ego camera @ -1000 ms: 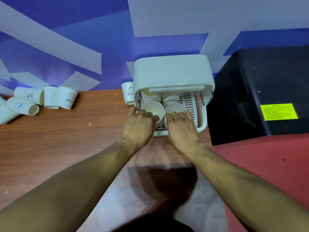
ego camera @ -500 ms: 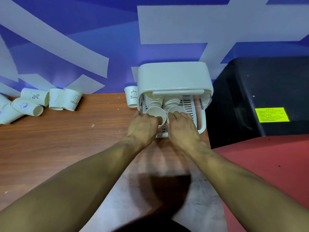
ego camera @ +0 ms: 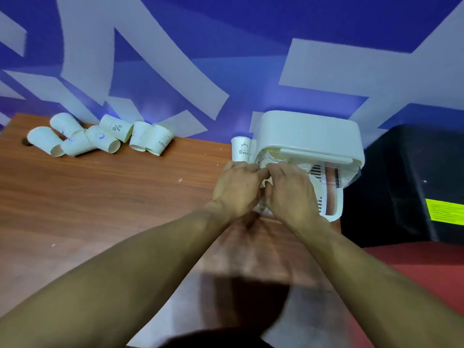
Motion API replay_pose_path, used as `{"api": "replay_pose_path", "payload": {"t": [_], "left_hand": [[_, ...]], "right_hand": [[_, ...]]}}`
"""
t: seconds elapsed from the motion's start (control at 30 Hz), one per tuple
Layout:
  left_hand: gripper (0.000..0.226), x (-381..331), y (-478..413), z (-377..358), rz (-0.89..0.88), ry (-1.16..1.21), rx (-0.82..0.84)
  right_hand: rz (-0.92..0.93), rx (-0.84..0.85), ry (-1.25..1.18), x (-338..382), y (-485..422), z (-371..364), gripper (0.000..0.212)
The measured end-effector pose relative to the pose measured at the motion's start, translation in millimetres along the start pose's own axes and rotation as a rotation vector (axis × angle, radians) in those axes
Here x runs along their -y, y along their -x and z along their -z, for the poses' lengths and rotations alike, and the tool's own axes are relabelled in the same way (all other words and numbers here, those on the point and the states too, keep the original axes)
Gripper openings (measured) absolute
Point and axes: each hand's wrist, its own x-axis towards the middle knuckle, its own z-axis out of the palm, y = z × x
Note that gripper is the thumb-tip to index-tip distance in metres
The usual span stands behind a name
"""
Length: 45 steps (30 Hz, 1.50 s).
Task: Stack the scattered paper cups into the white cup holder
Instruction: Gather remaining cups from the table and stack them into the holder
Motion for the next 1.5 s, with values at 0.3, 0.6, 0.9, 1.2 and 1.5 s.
{"api": "replay_pose_path", "payload": {"t": [0.3,0.6,0.9,1.2,1.5], "left_hand": [[0.024,111,70,40,0.275,0.008,-0.101],[0.02,259,110,55,0.559,0.107,-0.199],[0.026,390,115,28,0.791,0.254,-0.113],[0.034,481,74,18,0.856,0.319,-0.109],[0.036,505,43,4,0.846,0.194,-0.071]], "right_hand": [[0.2,-0.061,-0.141,120,-42,-8,0.023],[0.235,0.103,-0.195,236,-112,-48,0.032],[0.088,0.284,-0.243,322,-191,-119,0.035],[-0.493,0.399,-0.579,359,-253,-185,0.03],[-0.765,0.377,-0.75,370,-290,-205,0.028]]}}
